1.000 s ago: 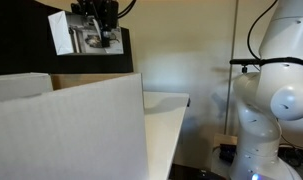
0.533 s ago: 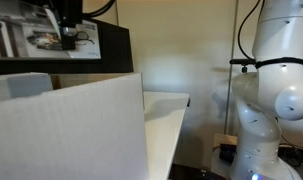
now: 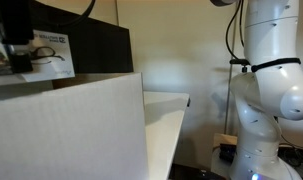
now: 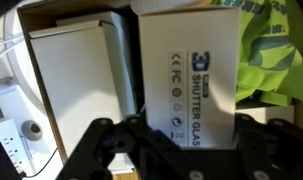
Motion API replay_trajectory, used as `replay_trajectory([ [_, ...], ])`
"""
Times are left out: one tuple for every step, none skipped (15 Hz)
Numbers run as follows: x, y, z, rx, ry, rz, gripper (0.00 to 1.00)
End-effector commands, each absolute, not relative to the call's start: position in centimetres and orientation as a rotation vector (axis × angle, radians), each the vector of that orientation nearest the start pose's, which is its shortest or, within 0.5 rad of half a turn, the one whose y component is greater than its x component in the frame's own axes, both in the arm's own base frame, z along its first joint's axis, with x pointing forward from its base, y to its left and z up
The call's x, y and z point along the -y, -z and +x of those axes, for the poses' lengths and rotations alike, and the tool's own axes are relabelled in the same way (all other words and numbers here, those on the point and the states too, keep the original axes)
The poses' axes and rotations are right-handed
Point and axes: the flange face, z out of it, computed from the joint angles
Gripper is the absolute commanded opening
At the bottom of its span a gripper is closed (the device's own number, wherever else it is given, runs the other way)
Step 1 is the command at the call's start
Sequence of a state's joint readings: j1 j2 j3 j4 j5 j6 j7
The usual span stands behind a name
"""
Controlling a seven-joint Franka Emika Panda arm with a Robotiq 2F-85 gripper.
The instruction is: Put the smaller box on the table in the bigger box
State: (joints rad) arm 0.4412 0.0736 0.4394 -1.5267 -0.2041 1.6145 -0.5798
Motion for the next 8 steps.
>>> replay_trajectory([
  [-44.18,-60.97,38.88,2.186,0.072,-2.49,0.34],
  [-44.29,-60.78,38.73,2.178,0.067,-2.49,0.34],
  [-44.41,-60.55,38.42,2.172,0.062,-2.496,0.34],
  [-44.39,-60.4,38.2,2.163,0.057,-2.505,0.34],
  [-44.2,-60.34,38.04,2.152,0.052,-2.515,0.34],
  [-44.05,-60.35,37.94,2.137,0.049,-2.526,0.34],
  [-43.77,-60.31,37.96,2.119,0.045,-2.541,0.34],
  [-43.55,-60.36,38.01,2.1,0.042,-2.555,0.34],
])
